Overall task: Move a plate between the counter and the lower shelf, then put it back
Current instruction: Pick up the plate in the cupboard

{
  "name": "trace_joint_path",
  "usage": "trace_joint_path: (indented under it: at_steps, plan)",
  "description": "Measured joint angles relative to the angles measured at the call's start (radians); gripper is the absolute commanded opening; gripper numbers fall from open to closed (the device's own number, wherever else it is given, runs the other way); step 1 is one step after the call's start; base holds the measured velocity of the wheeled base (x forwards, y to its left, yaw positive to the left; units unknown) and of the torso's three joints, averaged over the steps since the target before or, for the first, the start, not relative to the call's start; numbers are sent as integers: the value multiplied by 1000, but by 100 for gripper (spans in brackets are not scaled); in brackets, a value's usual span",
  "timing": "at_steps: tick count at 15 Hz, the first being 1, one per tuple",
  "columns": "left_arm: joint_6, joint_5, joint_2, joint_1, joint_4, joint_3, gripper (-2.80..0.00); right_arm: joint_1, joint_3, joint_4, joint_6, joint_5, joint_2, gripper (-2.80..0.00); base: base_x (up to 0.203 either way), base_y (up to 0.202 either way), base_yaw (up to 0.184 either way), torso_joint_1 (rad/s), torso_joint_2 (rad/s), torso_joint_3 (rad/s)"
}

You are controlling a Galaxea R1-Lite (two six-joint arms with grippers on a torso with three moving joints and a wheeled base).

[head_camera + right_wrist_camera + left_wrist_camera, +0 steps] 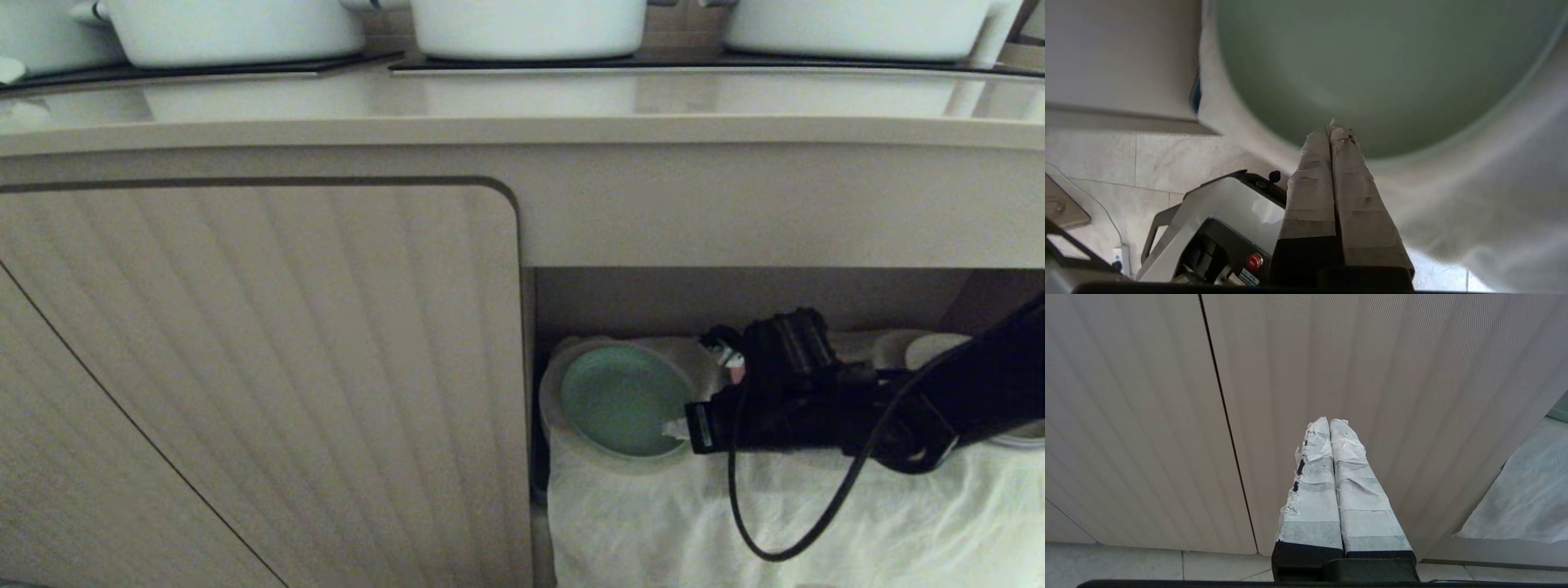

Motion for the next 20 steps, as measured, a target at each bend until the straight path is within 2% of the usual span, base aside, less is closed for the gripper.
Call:
trace_joint_path:
  at_steps: [4, 8, 11, 14, 20]
  plan:
    - [0, 0, 0, 0, 0, 0, -280, -17, -122, 137, 1, -9, 59, -280, 0, 0, 0, 0, 0, 0]
    - [0, 0, 0, 0, 0, 0, -280, -37, -189, 212, 5, -63, 104, -280, 0, 0, 0, 0, 0, 0]
    - [0, 0, 0, 0, 0, 0, -280, -49, -249, 278, 46, -81, 125, -280, 0, 0, 0, 0, 0, 0]
    - [0, 0, 0, 0, 0, 0, -280, -51, -316, 302, 110, -129, 151, -280, 0, 0, 0, 0, 0, 0]
    - [0, 0, 0, 0, 0, 0, -280, -51, -370, 316, 121, -157, 189, -280, 0, 0, 0, 0, 0, 0]
